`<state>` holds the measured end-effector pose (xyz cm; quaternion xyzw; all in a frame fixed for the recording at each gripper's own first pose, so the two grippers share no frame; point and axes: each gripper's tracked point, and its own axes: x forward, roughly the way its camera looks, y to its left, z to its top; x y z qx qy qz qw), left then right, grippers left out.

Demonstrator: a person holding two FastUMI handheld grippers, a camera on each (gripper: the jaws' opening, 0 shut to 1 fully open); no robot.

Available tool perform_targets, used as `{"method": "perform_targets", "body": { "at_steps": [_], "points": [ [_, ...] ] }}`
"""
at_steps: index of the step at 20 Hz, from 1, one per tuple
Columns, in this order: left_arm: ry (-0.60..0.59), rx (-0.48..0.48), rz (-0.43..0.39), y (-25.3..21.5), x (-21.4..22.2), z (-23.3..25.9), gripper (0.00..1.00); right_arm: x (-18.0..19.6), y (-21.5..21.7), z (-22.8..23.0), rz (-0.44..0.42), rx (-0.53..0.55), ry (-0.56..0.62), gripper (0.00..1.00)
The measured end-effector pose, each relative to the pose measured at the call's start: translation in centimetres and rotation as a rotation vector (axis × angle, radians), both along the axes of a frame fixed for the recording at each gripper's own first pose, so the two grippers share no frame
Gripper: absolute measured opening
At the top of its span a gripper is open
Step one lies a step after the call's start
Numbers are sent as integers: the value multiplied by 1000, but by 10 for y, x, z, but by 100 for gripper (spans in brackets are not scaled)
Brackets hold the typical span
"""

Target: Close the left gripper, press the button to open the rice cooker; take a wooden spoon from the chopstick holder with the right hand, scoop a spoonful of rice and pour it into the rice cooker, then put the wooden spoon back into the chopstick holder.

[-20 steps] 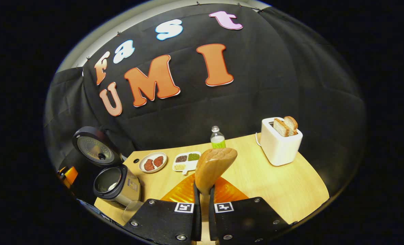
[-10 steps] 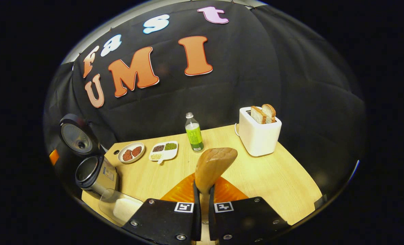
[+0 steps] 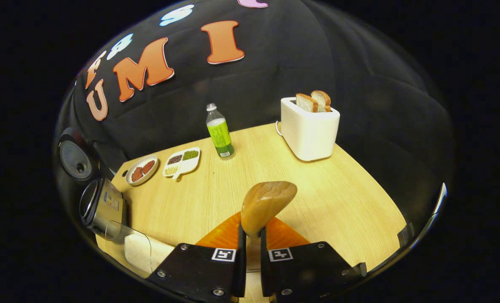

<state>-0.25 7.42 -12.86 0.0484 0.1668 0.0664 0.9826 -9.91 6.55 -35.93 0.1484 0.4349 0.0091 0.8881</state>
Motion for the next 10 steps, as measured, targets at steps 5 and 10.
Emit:
{"method": "perform_targets", "body": {
  "at_steps": [5,10],
  "points": [
    [-15,-2,1,7,19,4,100,-7,-18,-7,-33,-12,87,22],
    [-86,16,54,31,68,31,100,-7,-41,15,-89,-3,104,49]
  ]
}}
